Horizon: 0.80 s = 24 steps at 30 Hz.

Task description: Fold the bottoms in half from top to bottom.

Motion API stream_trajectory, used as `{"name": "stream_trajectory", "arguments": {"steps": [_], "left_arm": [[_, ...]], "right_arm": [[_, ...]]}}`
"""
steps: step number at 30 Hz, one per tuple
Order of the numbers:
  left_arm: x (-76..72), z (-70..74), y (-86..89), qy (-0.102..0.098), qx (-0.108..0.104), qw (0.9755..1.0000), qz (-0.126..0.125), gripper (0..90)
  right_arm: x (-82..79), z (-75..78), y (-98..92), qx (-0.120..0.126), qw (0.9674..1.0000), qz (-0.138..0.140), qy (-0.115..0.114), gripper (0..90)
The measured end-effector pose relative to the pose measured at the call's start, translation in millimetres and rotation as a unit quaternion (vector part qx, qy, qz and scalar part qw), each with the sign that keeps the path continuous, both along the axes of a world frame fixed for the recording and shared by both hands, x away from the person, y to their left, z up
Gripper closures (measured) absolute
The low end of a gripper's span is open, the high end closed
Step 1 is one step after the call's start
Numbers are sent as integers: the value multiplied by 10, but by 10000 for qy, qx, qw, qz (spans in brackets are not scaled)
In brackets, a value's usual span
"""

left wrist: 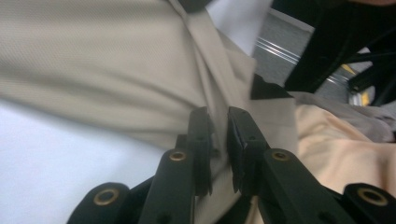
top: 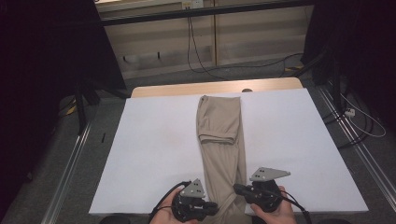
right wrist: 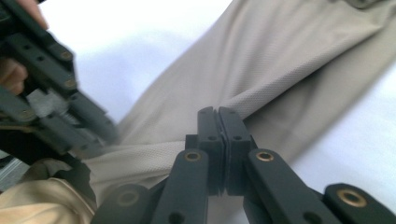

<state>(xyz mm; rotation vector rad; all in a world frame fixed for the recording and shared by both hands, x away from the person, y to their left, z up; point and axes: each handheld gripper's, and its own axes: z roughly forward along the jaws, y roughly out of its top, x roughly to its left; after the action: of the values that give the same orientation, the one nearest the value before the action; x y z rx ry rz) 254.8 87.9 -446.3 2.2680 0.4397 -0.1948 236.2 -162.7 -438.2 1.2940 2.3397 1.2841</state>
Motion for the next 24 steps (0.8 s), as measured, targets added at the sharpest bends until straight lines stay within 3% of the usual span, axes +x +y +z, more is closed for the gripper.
{"name": "stream_trajectory", "arguments": {"steps": [1,3,5,6,7,10,11,14,16,18,19,20,24], "left_arm": [[-10,-2,-6,-26,36,10000,-34,798],[0,16,-9,-280,57,9996,22,797],[68,31,-14,-547,-54,9982,220,767],[120,38,-19,-626,-5,9976,307,740],[164,41,-24,-622,1,9975,326,735],[191,-5,-67,-953,133,9950,251,716],[198,-27,-82,-945,131,9953,140,709],[180,-29,-110,-1034,254,9942,132,771],[147,-27,-118,-1063,292,9937,178,900],[122,-19,-107,-986,282,9947,115,900],[111,-9,-98,-950,331,9949,122,900],[96,1,-86,-931,392,9948,104,900],[17,-8,-36,-838,412,9956,44,900]], "right_arm": [[-14,-4,-27,-44,10000,-21,-16,886],[-48,-34,-95,-123,9998,-122,37,893],[-72,-78,-166,-64,9997,-174,182,895],[-83,-98,-191,-70,9995,-200,244,900],[-89,-115,-201,-144,9993,-209,260,900],[-105,-130,-206,-334,9989,-203,268,900],[-116,-129,-216,-351,9988,-216,272,900],[-145,-153,-271,-571,9975,-315,289,900],[-187,-139,-299,-462,9981,-329,243,900],[-185,-127,-290,-351,9989,-275,163,900],[-169,-111,-272,-249,9994,-217,127,900],[-91,-87,-224,-265,9996,-121,-3,788],[88,-76,-137,-462,9989,-67,-18,744]]}}
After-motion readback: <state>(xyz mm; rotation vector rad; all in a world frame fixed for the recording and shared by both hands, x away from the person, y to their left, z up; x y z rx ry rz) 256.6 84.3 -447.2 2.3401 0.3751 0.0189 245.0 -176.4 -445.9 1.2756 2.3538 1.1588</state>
